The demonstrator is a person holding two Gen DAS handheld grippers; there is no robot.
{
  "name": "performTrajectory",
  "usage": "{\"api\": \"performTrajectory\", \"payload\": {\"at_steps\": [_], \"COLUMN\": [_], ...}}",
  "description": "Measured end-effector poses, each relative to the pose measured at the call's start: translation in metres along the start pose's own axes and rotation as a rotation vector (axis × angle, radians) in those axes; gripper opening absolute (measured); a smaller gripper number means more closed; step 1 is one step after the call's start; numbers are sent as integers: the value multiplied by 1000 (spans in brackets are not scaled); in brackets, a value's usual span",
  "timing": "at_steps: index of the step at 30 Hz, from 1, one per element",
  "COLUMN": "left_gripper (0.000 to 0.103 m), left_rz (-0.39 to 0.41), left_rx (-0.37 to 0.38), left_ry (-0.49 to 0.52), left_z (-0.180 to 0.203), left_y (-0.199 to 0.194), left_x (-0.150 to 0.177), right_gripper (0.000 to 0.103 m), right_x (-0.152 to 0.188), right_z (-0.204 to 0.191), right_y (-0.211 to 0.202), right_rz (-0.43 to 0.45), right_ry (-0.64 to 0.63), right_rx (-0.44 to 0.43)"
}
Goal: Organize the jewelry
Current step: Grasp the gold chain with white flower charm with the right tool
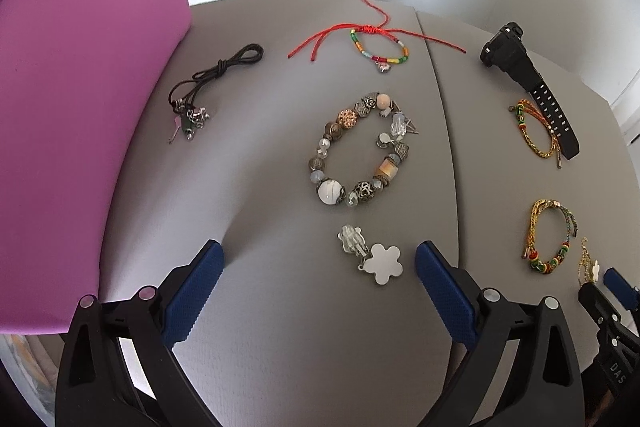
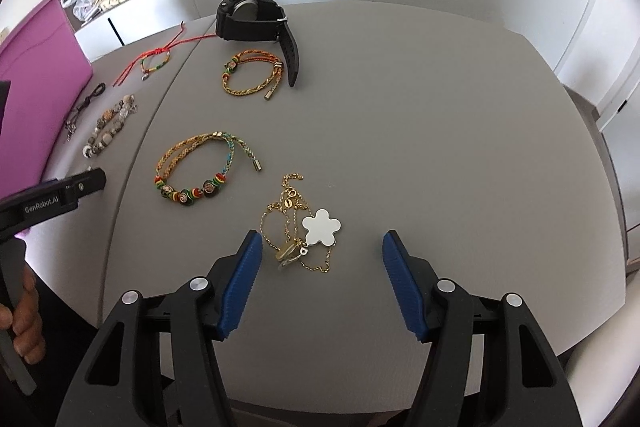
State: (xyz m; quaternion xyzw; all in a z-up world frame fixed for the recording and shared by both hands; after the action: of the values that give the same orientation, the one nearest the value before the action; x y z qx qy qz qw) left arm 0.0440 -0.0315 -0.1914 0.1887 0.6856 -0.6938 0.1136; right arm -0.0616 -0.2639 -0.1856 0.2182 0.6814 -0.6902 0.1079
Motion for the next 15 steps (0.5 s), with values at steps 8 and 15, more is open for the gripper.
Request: {"api": "performTrajectory", "payload": {"at_steps": [8,15], "left_gripper": [96,86], "left_rz": [44,49], "left_rx": [3,-1], "left_ry": [14,29], "left_z": [1,4], "left_y": [-2,-8], "left_x": [11,13], "right_gripper": [59,47], "right_x": [1,2], "right_z": [-2,-10], "right_y": [0,-2], "right_rz": [20,36], "right_ry": [-27,-61], "right_rx": [18,13]}}
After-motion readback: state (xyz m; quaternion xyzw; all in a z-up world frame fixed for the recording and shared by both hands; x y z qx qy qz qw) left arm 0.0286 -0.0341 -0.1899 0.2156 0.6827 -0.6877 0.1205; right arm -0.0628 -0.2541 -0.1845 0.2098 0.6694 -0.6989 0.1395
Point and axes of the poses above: each gripper's, at about its wrist camera, not at the fingertips, and y roughly the way its jaws point, z to its right, x to its underside, the point moved 5 cm from there along y, roughly the way its jaws point, and after that the axes turned 1 degree about -z, right-handed, at the moved point
